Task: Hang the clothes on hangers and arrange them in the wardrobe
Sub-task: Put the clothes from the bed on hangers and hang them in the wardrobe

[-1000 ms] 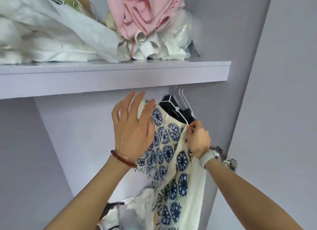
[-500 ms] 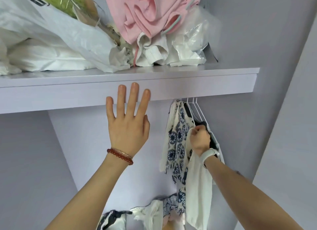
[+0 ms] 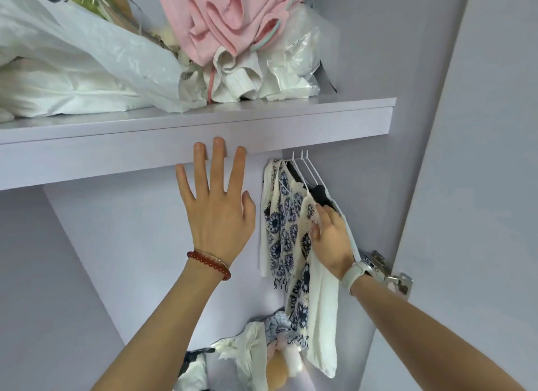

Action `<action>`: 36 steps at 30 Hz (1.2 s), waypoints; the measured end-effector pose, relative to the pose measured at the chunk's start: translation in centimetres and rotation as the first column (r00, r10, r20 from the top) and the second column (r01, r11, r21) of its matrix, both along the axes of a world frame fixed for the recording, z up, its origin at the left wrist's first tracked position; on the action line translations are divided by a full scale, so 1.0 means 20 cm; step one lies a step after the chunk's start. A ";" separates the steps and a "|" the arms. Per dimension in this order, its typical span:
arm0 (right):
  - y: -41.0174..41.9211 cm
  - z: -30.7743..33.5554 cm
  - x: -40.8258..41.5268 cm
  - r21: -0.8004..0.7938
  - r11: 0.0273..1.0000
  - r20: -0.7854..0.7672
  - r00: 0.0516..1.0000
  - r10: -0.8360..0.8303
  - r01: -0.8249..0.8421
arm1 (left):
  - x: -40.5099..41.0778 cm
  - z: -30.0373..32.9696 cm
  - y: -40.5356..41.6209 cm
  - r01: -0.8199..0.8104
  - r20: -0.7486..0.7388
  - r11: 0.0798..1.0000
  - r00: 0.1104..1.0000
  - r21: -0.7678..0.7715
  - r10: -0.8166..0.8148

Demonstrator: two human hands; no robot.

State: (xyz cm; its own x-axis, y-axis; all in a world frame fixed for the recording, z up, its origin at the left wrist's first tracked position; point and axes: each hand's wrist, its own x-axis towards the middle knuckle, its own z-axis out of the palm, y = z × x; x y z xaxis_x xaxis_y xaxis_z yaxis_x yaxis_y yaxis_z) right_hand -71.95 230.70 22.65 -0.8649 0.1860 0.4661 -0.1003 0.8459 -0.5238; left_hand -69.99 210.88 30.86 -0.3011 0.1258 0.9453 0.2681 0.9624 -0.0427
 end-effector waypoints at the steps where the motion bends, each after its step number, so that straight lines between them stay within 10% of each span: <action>1: -0.01 -0.02 0.07 0.028 0.999 -0.022 1.000 -0.015 0.016 | 0.04 -0.05 0.01 0.050 0.040 0.998 0.998 0.028 -0.051; 7: -0.02 -0.24 0.61 0.045 0.989 -0.094 0.986 -0.138 0.143 | 0.34 -0.52 0.04 0.252 0.380 0.967 0.890 0.046 -0.250; 16: 0.14 -0.84 1.75 -0.030 0.839 0.237 0.819 -0.522 0.543 | 1.02 -1.21 0.42 0.597 0.785 0.792 0.427 0.128 -0.448; 25: 0.18 -1.15 3.07 0.069 0.361 0.466 0.290 -0.836 0.930 | 1.98 -1.49 1.02 0.948 0.927 0.297 0.005 0.115 -0.374; 36: 0.17 -1.49 4.44 0.089 -0.153 0.595 -0.176 -0.784 0.984 | 3.41 -1.87 1.50 0.967 0.993 -0.252 -0.067 0.039 -0.100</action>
State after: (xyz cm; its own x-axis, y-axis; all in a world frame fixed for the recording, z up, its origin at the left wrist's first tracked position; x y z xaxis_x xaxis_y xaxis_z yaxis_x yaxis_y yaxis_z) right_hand 16.82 234.18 -7.08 0.3452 0.9300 -0.1259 0.8392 -0.3659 -0.4023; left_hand -1.74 240.94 -6.49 0.3745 0.9083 -0.1864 0.9022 -0.3106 0.2993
